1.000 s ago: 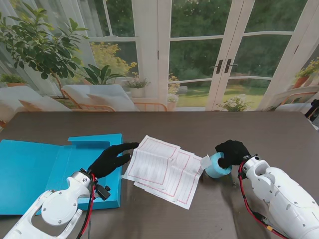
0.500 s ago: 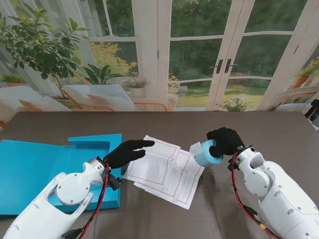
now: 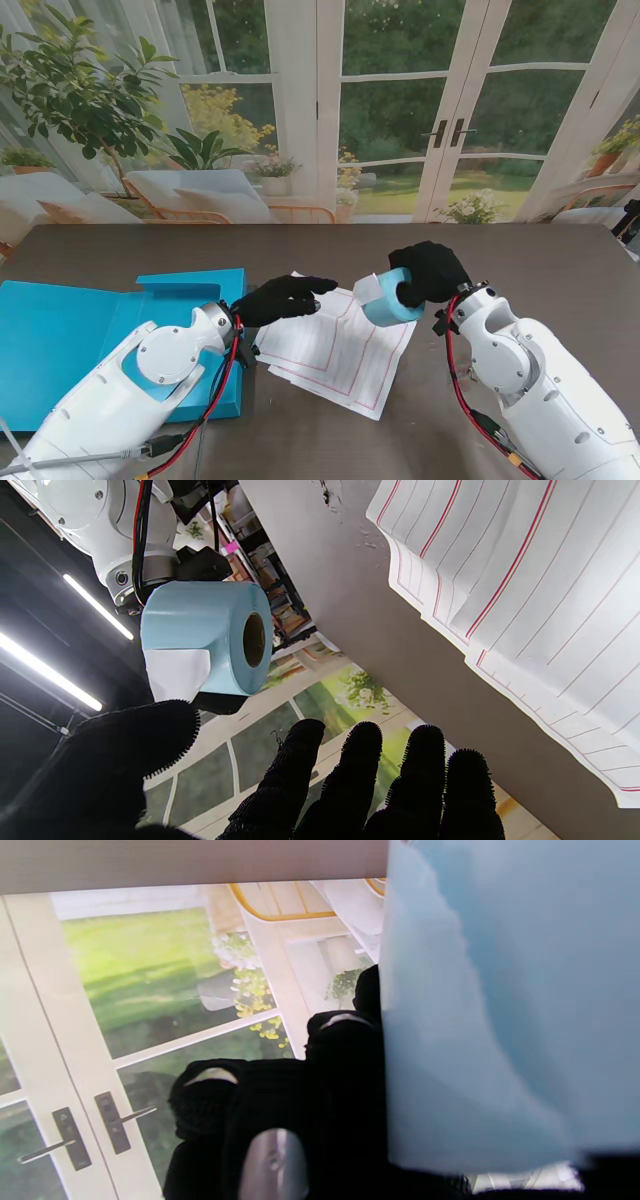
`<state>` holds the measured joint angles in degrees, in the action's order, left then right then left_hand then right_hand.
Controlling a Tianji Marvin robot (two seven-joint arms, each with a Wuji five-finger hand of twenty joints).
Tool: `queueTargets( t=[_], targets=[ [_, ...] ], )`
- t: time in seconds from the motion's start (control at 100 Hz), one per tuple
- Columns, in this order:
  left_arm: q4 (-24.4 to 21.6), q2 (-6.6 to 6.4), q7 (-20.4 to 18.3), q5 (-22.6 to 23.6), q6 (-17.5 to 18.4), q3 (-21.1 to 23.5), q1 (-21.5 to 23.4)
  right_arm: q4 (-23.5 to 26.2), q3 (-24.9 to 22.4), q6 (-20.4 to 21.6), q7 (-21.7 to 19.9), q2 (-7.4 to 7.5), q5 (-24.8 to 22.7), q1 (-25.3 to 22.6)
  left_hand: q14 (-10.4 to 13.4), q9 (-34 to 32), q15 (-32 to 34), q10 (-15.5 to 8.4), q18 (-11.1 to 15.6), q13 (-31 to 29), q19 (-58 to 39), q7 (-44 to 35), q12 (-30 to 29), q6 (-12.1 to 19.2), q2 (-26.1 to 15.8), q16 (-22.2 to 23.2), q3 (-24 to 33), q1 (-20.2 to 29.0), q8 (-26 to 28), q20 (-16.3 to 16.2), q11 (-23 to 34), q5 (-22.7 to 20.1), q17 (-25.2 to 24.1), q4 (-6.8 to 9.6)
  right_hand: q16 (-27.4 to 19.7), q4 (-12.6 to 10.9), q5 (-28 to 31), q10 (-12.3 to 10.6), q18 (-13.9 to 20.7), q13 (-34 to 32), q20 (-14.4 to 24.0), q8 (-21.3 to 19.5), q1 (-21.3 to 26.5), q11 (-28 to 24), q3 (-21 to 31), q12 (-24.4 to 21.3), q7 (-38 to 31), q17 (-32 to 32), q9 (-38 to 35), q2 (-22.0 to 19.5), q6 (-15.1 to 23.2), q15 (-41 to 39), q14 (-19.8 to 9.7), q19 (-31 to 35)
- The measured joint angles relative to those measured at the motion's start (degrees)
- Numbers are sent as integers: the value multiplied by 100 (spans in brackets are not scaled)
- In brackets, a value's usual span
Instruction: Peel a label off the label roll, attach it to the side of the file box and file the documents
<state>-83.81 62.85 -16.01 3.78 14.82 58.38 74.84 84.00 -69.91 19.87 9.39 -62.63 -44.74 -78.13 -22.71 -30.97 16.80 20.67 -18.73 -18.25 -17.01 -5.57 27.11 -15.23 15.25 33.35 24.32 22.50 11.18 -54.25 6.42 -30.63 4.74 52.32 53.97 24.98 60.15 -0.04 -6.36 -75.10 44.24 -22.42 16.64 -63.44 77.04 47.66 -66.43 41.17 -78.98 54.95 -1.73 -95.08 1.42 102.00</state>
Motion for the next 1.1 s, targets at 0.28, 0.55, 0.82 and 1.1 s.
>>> queueTargets(
  t=[0.28,0.55,0.82,1.1],
  targets=[
    [261,42,-8,-336,332,-217,-243,113,208,-121,36,-24,31,11,-1,0,919,-120,0,10,-264,-183,799,517,174,449,81,-245,281,-737,169,-5,129,-119,-2,1,0,2,-8,0,0,0,1,9,0,0,0,0,-1,0,0,8,3,0],
    [329,47,-93,-471,510,-344,-353,52,360,-203,71,-53,29,110,-1,-184,1230,-227,14,15,-1666,-297,1383,638,425,539,146,-244,508,-816,284,2,-244,-119,-3,2,-1,4,-12,0,0,0,5,25,1,0,0,0,-1,0,0,10,6,0],
    [394,46,-103,-499,645,-442,-442,24,366,-280,59,-58,40,124,31,-187,1518,-288,55,20,-3468,-377,1765,433,486,689,152,-243,582,314,403,160,-673,-119,-3,4,-7,13,-58,0,0,0,47,63,6,0,2,0,-5,2,0,22,18,0],
    [338,89,217,-128,659,-405,-357,-27,360,-329,-2,-58,42,139,39,87,1891,-342,66,24,-3962,-1378,2461,491,607,960,229,126,994,439,1179,520,-726,-106,-4,13,-7,22,-68,0,0,0,48,66,5,0,4,1,-6,2,-9,24,28,0]
  ],
)
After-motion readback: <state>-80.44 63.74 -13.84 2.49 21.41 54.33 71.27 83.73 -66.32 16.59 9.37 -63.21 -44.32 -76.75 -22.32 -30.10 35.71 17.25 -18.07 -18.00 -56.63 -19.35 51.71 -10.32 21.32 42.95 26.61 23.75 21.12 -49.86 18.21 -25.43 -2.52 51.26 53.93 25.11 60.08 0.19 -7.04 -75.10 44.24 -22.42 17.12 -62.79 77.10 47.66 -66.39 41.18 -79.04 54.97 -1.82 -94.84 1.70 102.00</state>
